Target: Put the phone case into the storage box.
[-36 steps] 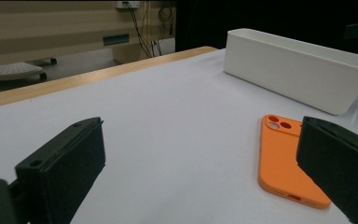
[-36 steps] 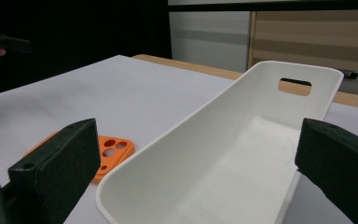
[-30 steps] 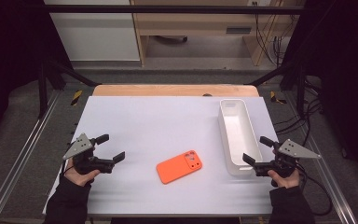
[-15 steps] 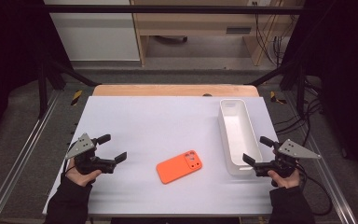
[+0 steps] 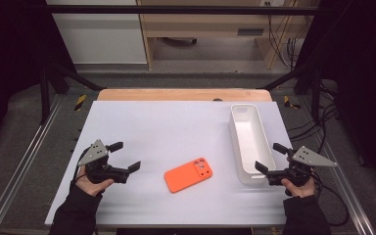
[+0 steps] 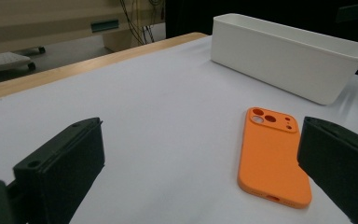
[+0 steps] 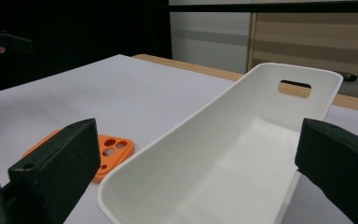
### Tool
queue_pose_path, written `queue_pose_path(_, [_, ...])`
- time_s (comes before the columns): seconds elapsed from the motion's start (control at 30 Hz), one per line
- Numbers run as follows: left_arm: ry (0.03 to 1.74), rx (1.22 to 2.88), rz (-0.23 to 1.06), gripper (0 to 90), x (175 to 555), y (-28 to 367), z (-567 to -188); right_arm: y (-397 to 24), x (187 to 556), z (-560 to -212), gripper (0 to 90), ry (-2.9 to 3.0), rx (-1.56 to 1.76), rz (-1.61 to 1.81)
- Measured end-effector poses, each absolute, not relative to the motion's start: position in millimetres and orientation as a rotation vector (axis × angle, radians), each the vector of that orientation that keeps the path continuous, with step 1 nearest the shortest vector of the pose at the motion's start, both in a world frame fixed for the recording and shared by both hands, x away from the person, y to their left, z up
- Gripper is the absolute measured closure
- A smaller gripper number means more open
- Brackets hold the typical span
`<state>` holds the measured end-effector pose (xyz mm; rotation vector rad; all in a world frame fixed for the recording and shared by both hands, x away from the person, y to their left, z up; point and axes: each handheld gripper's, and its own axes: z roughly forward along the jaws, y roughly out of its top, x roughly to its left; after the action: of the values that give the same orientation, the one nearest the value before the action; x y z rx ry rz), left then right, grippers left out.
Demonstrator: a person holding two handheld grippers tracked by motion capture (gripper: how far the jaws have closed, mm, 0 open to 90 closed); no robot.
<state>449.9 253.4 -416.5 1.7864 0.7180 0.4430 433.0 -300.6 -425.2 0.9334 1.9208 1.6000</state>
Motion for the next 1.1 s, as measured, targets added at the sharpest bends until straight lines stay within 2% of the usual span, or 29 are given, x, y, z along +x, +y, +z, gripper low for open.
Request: queue_pose_path(1.1, [0.69,1.89,0.404,0.0,446.8,199.3,-409.5,-299.7,432.7,-425.8,0.4,1.927,0.93,1.59])
